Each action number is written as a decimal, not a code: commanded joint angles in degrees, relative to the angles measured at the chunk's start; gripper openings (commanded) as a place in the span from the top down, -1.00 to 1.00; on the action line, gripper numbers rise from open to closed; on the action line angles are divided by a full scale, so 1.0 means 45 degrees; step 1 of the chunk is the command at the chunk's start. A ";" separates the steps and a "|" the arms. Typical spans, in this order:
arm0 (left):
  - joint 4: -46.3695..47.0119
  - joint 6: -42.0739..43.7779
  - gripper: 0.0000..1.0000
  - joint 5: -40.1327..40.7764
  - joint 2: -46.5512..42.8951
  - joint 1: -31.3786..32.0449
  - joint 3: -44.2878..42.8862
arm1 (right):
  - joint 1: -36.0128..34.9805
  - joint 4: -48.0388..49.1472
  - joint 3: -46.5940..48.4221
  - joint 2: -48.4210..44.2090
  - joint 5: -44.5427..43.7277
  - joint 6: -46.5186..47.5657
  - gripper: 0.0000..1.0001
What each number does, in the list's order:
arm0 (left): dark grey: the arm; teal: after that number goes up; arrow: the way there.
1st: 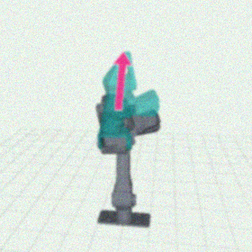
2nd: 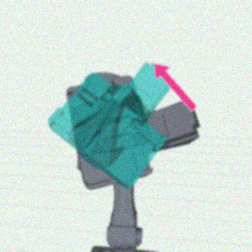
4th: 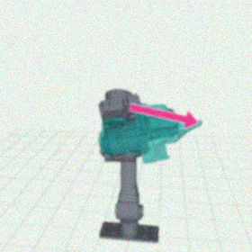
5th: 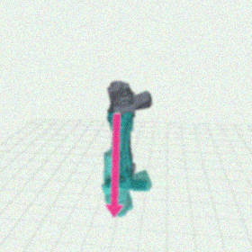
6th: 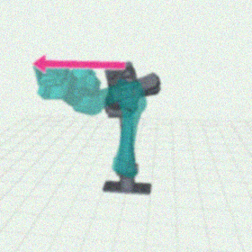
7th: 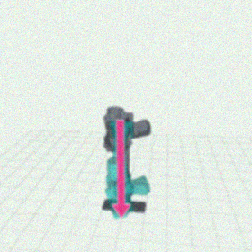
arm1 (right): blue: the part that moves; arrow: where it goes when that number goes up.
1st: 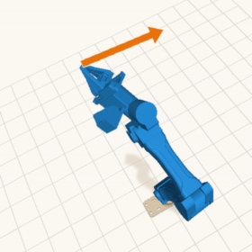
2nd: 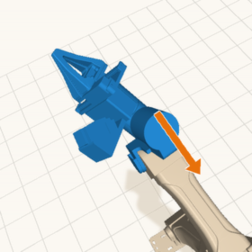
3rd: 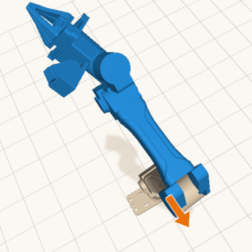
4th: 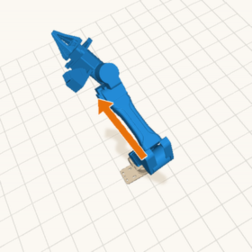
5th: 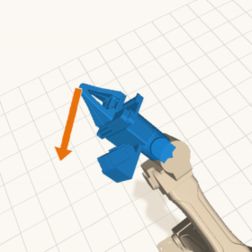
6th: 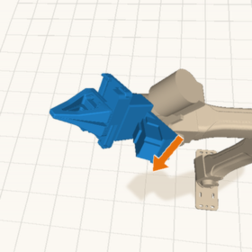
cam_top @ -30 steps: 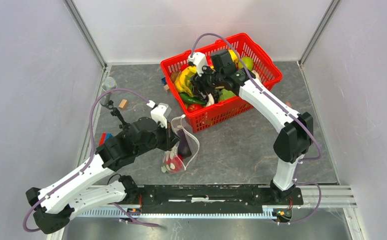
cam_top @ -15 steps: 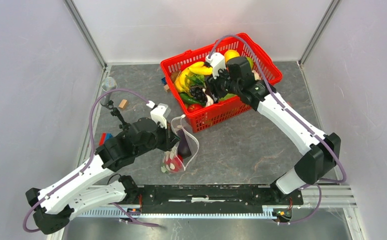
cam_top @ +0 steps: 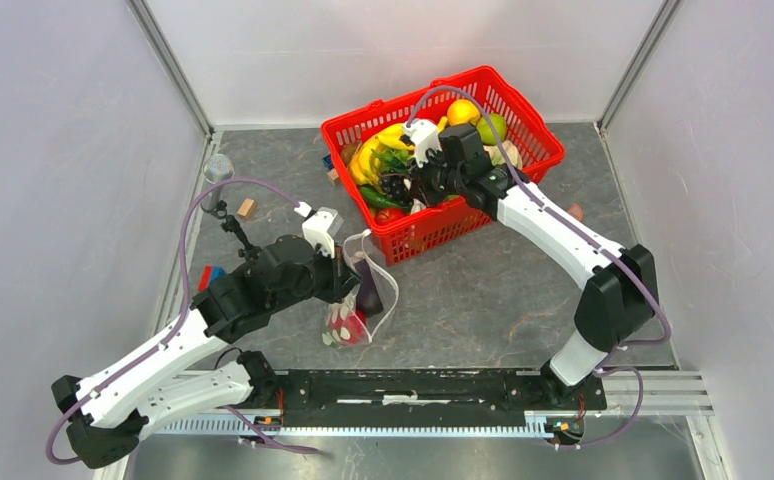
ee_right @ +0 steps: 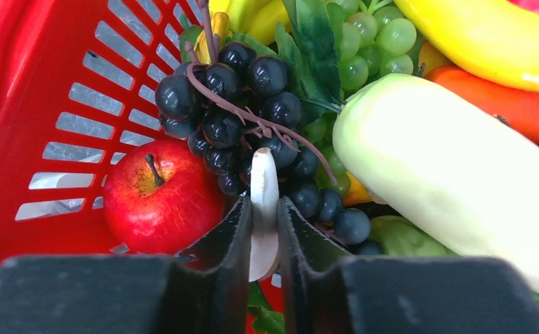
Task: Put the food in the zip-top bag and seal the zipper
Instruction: Pick up the fake vegetable from the bin.
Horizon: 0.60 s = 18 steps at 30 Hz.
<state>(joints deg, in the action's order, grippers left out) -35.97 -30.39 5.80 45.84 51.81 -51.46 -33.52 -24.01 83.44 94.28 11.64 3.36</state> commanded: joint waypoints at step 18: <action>0.0745 -0.0081 0.93 -0.0088 0.0075 -0.0049 0.0003 | -0.0107 0.7214 -0.5086 -0.6128 0.2921 -0.1134 1.00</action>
<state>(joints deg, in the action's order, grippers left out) -35.77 -30.37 5.65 46.24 51.83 -51.31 -33.32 -2.57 64.79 69.52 12.19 3.09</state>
